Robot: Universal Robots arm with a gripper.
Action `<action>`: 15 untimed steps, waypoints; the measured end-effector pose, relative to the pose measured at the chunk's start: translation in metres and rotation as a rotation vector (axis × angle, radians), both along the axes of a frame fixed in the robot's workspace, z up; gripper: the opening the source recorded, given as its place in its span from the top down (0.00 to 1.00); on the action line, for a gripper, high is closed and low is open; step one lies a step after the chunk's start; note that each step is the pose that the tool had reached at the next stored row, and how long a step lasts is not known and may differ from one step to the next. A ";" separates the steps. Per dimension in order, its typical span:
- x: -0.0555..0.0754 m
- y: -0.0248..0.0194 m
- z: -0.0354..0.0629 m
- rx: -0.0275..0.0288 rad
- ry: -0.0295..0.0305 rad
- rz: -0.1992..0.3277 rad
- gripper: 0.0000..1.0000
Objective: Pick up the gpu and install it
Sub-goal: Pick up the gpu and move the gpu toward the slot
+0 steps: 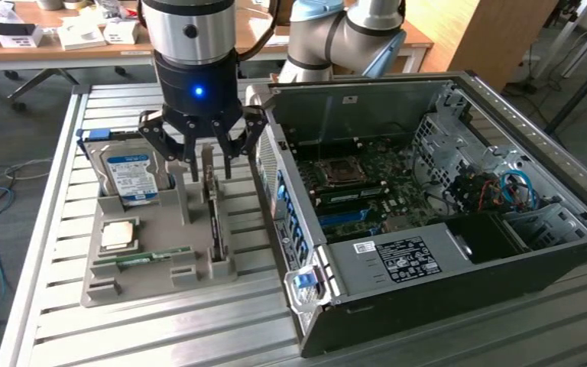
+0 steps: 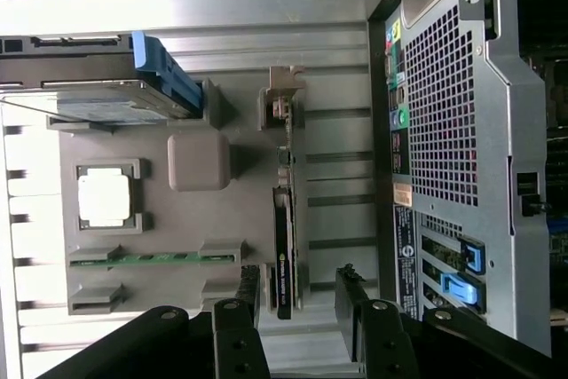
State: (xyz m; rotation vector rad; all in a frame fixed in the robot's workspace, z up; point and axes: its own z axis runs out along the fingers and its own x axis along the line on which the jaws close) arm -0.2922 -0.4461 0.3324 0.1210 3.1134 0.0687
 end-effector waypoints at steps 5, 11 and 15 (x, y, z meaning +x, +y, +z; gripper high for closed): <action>0.000 0.0000 -0.0030 0.0000 0.0000 0.000 0.53; 0.000 0.0000 -0.0071 0.0000 0.0001 0.000 0.53; 0.000 0.0000 -0.0101 0.0000 0.0001 0.000 0.53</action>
